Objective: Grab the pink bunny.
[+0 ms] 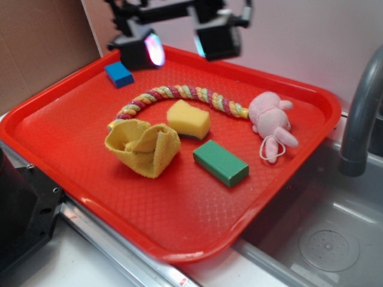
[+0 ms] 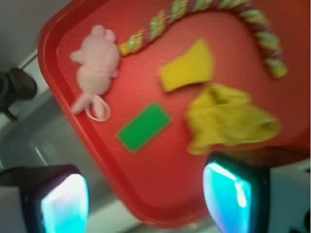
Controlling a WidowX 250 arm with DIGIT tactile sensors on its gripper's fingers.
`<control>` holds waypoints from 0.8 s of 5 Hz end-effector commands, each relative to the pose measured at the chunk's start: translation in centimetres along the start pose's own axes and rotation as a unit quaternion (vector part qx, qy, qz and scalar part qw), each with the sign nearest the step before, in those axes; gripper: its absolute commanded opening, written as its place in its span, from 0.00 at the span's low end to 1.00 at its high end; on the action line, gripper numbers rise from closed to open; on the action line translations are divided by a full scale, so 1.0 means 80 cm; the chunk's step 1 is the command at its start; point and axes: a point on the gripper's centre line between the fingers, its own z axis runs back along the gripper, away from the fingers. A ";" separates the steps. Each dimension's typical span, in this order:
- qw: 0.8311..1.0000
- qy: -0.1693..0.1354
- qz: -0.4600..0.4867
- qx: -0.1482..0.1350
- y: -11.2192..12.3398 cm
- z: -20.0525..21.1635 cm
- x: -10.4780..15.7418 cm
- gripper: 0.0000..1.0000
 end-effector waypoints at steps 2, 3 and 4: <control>1.000 -0.016 0.021 -0.013 -0.033 0.001 0.027 1.00; 1.000 -0.016 0.021 -0.013 -0.033 0.001 0.027 1.00; 0.998 -0.047 0.023 -0.019 -0.043 -0.026 0.053 1.00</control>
